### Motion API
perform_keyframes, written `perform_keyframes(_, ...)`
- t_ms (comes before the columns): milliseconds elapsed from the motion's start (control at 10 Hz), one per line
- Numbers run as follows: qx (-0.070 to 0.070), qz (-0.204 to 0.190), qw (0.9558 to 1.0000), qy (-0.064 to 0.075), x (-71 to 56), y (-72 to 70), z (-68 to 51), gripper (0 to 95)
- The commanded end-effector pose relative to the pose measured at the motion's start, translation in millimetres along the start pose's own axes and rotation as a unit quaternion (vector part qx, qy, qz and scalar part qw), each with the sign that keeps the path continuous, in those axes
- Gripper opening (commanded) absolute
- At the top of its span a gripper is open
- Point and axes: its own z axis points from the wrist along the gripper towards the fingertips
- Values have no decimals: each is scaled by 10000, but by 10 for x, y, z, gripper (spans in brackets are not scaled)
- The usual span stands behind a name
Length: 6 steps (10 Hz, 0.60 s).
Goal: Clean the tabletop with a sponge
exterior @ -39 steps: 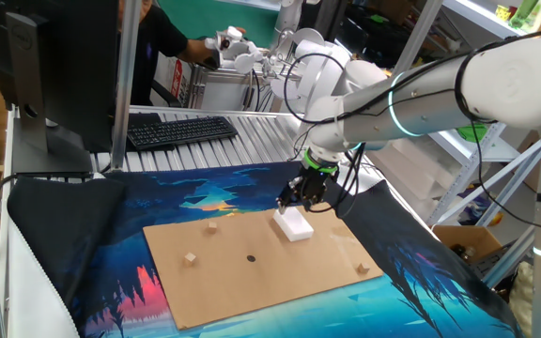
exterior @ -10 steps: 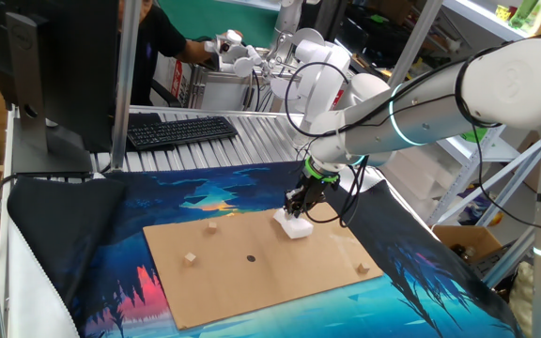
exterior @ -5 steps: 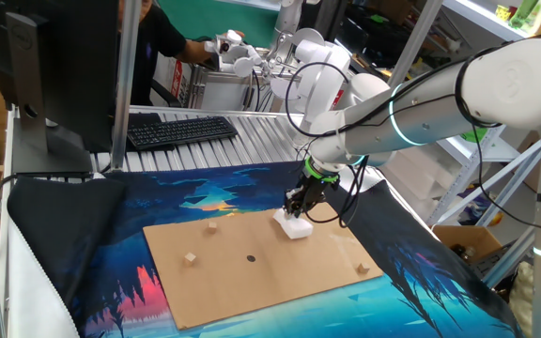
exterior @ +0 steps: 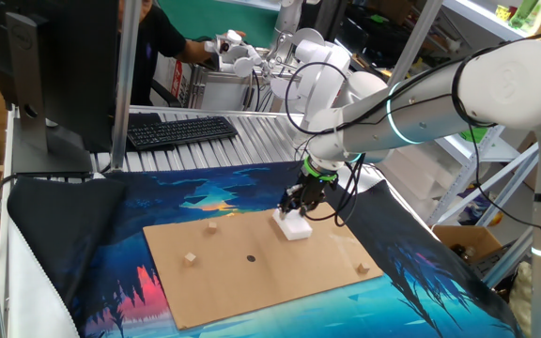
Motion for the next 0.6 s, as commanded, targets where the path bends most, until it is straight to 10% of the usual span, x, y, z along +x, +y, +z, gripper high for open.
perform_keyframes(100,-14,-5,10000,12,0,-1,-5,950)
perform_keyframes(600,-12,-18,10000,36,25,18,18,950)
